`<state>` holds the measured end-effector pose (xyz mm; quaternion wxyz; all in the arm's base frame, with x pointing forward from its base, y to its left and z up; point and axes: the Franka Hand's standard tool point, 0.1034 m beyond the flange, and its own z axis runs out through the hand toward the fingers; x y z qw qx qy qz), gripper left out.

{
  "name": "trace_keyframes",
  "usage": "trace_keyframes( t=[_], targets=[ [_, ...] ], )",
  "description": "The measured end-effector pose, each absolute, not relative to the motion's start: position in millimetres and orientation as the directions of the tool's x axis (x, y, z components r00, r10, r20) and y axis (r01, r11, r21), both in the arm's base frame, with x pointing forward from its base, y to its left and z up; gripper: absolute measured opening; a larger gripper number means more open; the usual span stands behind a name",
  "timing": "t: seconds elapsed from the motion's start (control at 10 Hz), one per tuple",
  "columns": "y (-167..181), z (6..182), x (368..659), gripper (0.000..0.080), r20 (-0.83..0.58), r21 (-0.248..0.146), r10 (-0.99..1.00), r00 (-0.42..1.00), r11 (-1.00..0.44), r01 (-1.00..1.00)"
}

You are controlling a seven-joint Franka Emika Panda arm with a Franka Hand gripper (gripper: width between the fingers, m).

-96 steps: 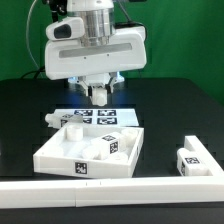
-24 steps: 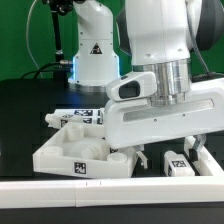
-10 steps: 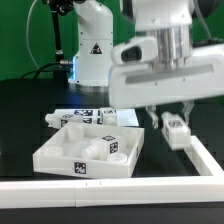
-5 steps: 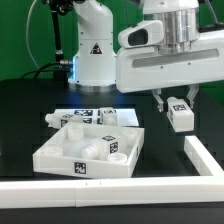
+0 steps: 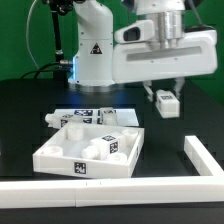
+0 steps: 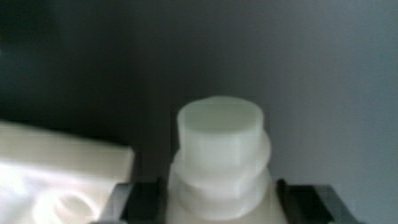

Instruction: Assemble one leg

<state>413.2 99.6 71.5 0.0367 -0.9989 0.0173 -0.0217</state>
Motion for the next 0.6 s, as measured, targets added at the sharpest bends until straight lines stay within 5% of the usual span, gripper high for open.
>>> trace_keyframes(
  t=[0.6],
  targets=[
    [94.5, 67.2, 410.5, 0.0287, 0.041, -0.070, -0.047, 0.998, -0.997, -0.045]
  ],
)
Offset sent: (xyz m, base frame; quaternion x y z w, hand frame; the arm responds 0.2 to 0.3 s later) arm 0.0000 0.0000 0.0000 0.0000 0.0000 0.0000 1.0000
